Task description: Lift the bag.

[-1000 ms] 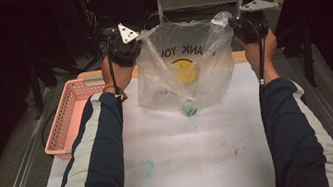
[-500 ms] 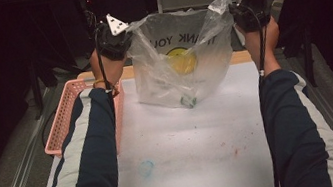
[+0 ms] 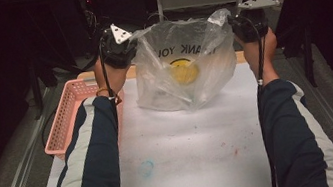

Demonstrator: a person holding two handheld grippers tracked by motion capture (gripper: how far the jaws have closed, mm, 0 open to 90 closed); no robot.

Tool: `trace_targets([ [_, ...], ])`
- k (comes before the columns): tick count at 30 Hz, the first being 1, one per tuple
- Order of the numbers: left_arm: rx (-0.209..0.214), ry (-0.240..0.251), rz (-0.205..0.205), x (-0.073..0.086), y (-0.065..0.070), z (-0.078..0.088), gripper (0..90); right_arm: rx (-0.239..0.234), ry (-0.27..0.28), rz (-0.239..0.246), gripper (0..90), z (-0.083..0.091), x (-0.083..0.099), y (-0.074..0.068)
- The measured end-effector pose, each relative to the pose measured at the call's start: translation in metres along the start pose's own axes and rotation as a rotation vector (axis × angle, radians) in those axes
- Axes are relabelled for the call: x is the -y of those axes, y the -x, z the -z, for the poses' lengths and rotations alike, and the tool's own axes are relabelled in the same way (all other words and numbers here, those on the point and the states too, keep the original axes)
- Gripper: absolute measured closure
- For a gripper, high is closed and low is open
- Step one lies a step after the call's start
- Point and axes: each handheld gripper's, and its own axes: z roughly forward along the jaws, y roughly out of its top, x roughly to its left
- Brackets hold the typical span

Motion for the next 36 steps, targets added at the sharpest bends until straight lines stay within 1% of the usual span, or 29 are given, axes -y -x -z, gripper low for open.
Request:
trace_targets([
  [3, -0.011, -0.01, 0.013, 0.002, 0.0, -0.002, 67.4, -0.004, -0.01, -0.004, 89.5, -0.001, 0.005, 0.0],
  [4, -0.01, -0.007, 0.021, 0.002, -0.001, -0.002, 64.5, 0.0, -0.011, -0.005, 87.8, -0.001, 0.006, 0.001],
  [6, -0.023, 0.002, 0.032, 0.002, -0.002, 0.0, 60.2, -0.002, -0.013, -0.007, 79.9, -0.001, 0.006, 0.002],
  [7, -0.029, 0.006, 0.045, 0.001, -0.001, 0.001, 56.8, 0.01, -0.016, 0.003, 75.8, 0.0, 0.005, 0.002],
  [8, -0.044, 0.016, 0.049, 0.0, -0.001, 0.002, 53.7, 0.015, -0.016, 0.006, 73.0, 0.0, 0.005, 0.002],
  [10, -0.074, 0.03, 0.056, -0.002, -0.001, 0.006, 43.4, 0.002, -0.008, 0.003, 68.1, 0.003, 0.004, 0.004],
  [12, -0.069, 0.048, 0.066, -0.004, -0.001, 0.012, 43.1, 0.001, -0.002, 0.016, 64.8, 0.007, 0.002, 0.004],
  [14, -0.069, 0.059, 0.075, -0.006, -0.001, 0.017, 37.9, 0.003, 0.004, 0.008, 57.3, 0.011, 0.001, 0.005],
  [15, -0.068, 0.06, 0.073, -0.007, 0.0, 0.019, 36.4, 0.007, 0.009, 0.004, 54.7, 0.014, 0.0, 0.006],
  [17, -0.06, 0.064, 0.059, -0.008, 0.0, 0.024, 29.8, 0.006, 0.02, 0.002, 49.4, 0.02, -0.002, 0.008],
  [19, -0.046, 0.078, 0.052, -0.009, 0.001, 0.03, 29.0, 0.007, 0.042, 0.008, 46.3, 0.027, -0.004, 0.01],
  [21, -0.033, 0.082, 0.041, -0.008, 0.003, 0.036, 27.5, -0.012, 0.069, 0.004, 43.4, 0.034, -0.005, 0.011],
  [23, -0.037, 0.082, 0.023, -0.008, 0.004, 0.041, 27.0, -0.027, 0.077, 0.005, 41.6, 0.039, -0.005, 0.011],
  [25, -0.034, 0.093, 0.033, -0.008, 0.002, 0.046, 27.0, -0.042, 0.084, 0.012, 41.0, 0.043, -0.002, 0.011],
  [27, -0.024, 0.108, 0.038, -0.009, 0.0, 0.053, 27.0, -0.05, 0.086, 0.022, 40.5, 0.046, 0.002, 0.009],
  [30, -0.032, 0.13, 0.026, -0.013, -0.003, 0.065, 26.4, -0.058, 0.085, 0.039, 40.5, 0.049, 0.005, 0.007],
  [32, -0.006, 0.149, 0.041, -0.017, -0.006, 0.072, 25.0, -0.058, 0.076, 0.049, 40.6, 0.049, 0.006, 0.007],
  [33, 0.004, 0.152, 0.043, -0.018, -0.006, 0.074, 25.0, -0.061, 0.076, 0.046, 40.8, 0.049, 0.007, 0.006],
  [34, 0.003, 0.158, 0.039, -0.02, -0.005, 0.076, 25.0, -0.063, 0.075, 0.047, 40.8, 0.049, 0.008, 0.006],
  [36, 0.021, 0.165, 0.031, -0.021, -0.002, 0.077, 25.1, -0.067, 0.07, 0.044, 40.8, 0.047, 0.01, 0.004],
])
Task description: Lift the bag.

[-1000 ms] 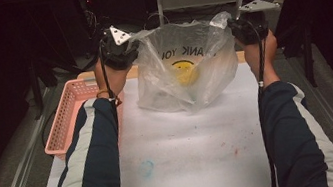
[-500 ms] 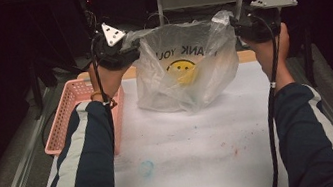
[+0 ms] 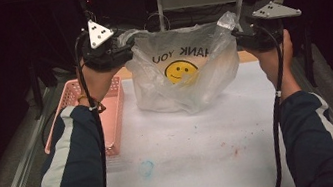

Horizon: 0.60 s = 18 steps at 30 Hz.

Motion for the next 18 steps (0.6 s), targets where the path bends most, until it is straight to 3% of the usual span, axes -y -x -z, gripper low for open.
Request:
trace_targets([
  [4, 0.053, -0.001, -0.021, -0.002, 0.009, -0.002, 25.2, -0.021, -0.004, 0.019, 45.5, -0.003, 0.002, -0.007],
  [9, 0.124, -0.009, -0.081, -0.01, 0.028, -0.004, 25.1, -0.048, -0.014, 0.047, 51.3, -0.006, 0.002, -0.014],
  [11, 0.13, -0.017, -0.117, -0.011, 0.036, -0.004, 24.9, -0.054, -0.017, 0.053, 52.1, -0.007, 0.003, -0.016],
  [18, 0.115, 0.0, -0.138, 0.003, 0.042, 0.006, 22.0, -0.039, -0.02, 0.045, 43.3, -0.005, 0.014, -0.017],
])
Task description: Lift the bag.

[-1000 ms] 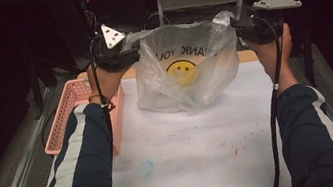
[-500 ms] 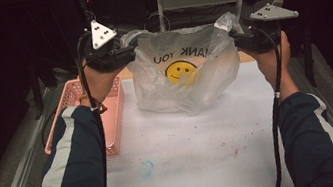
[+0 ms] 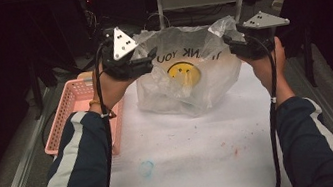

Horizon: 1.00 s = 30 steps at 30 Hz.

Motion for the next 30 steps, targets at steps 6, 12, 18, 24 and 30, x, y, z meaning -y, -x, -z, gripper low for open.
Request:
trace_targets([
  [6, -0.025, 0.027, 0.016, 0.025, 0.0, 0.023, 19.3, 0.001, 0.04, -0.019, 36.2, 0.015, 0.012, 0.001],
  [12, -0.017, 0.04, 0.042, 0.052, 0.005, 0.04, 19.3, 0.0, 0.084, -0.046, 28.3, 0.039, 0.019, 0.004],
  [18, -0.015, 0.009, 0.05, 0.077, 0.015, 0.04, 19.3, -0.021, 0.075, -0.023, 24.8, 0.053, 0.031, -0.007],
  [24, -0.027, -0.004, 0.09, 0.1, 0.016, 0.037, 19.3, -0.04, 0.047, -0.01, 24.6, 0.048, 0.043, -0.014],
  [30, -0.034, 0.009, 0.099, 0.119, 0.021, 0.043, 19.3, -0.044, 0.029, -0.045, 24.6, 0.044, 0.055, -0.01],
])
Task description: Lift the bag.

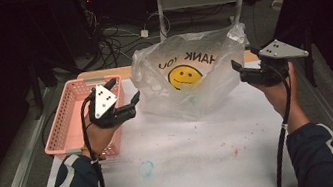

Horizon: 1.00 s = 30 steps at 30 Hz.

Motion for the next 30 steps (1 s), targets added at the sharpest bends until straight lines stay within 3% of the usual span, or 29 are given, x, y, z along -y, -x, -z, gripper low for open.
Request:
trace_targets([
  [2, 0.005, -0.005, 0.011, 0.008, 0.001, 0.004, 19.3, -0.003, -0.006, -0.004, 24.6, 0.0, 0.005, 0.0],
  [5, -0.031, -0.017, -0.02, 0.019, 0.002, 0.012, 19.3, -0.005, -0.015, -0.01, 23.9, 0.001, 0.01, 0.001],
  [7, -0.037, -0.018, -0.01, 0.023, 0.0, 0.019, 19.2, -0.022, -0.027, -0.037, 22.5, 0.003, 0.013, 0.001],
  [10, -0.044, -0.004, 0.014, 0.027, -0.005, 0.029, 19.3, -0.003, -0.001, -0.017, 23.8, 0.011, 0.017, 0.001],
  [13, -0.045, -0.013, 0.004, 0.033, -0.006, 0.036, 19.2, -0.019, -0.002, -0.033, 22.8, 0.017, 0.022, -0.001],
  [18, -0.048, -0.051, -0.015, 0.045, -0.003, 0.045, 16.8, -0.034, -0.011, -0.018, 21.6, 0.029, 0.035, -0.006],
  [22, -0.05, -0.07, -0.023, 0.053, -0.002, 0.054, 16.8, -0.054, -0.034, 0.005, 19.8, 0.041, 0.044, -0.01],
  [25, -0.052, -0.092, -0.044, 0.06, 0.001, 0.061, 16.8, -0.065, -0.035, 0.0, 18.4, 0.055, 0.053, -0.011],
  [30, -0.044, -0.133, -0.043, 0.075, 0.006, 0.074, 16.8, -0.074, -0.052, 0.002, 16.9, 0.078, 0.074, -0.015],
])
